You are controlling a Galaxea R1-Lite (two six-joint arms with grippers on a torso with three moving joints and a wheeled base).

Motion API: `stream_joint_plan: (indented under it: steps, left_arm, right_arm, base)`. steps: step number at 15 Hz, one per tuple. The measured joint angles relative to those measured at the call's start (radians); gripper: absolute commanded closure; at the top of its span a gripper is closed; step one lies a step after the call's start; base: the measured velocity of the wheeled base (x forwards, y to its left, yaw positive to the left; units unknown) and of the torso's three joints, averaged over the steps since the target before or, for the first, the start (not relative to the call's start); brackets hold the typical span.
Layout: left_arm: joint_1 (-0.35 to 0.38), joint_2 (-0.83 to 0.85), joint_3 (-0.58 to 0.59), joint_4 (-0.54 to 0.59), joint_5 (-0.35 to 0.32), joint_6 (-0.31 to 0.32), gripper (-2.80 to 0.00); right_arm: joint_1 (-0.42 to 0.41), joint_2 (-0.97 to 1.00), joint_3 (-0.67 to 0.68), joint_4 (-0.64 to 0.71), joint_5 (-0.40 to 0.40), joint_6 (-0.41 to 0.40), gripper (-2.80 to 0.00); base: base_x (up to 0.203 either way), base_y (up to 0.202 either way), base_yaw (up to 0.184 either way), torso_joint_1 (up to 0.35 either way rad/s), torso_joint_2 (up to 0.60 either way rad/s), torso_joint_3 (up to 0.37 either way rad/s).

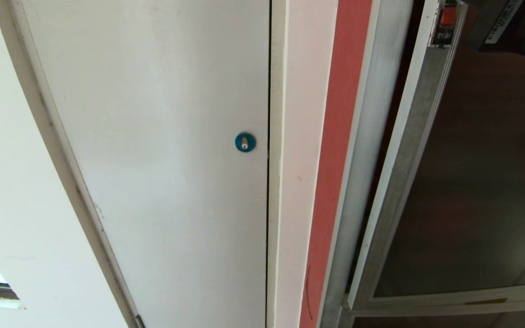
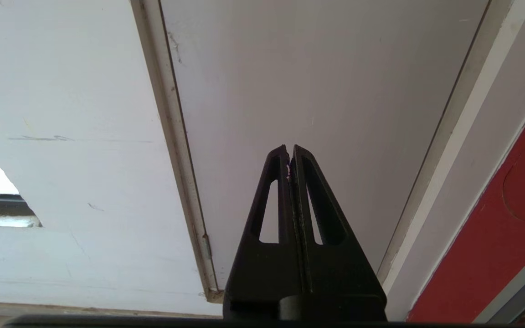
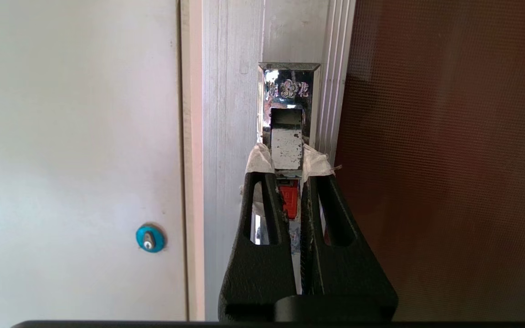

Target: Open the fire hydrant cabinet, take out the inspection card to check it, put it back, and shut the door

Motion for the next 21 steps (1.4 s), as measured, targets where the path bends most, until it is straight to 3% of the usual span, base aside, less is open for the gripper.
stream_joint_plan:
  steps: [6,7,16,21]
  left_arm:
    - [0.0,0.0,0.0,0.0,0.0,0.0,0.0]
    - [0.0,0.0,0.0,0.0,-0.001,0.0,0.0]
    - [0.0,0.0,0.0,0.0,-0.001,0.0,0.0]
    - [0.0,0.0,0.0,0.0,0.0,0.001,0.0]
  right_arm:
    - [-0.001,-0.004,0.021,-0.01,-0.001,-0.009,0.0]
    - [-0.001,-0.004,0.021,-0.009,-0.001,-0.013,-2.8]
    - [-0.002,-0.019,0.044,-0.01,-0.002,-0.029,-2.8]
    - [0.0,-0.067,0.117,-0.005,0.037,-0.046,-2.8]
  base:
    - [0.0,0.0,0.0,0.0,0.0,0.0]
    - [0.0,0.0,0.0,0.0,0.0,0.0]
    - [0.0,0.0,0.0,0.0,0.0,0.0]
    - [0.0,0.0,0.0,0.0,0.0,0.0]
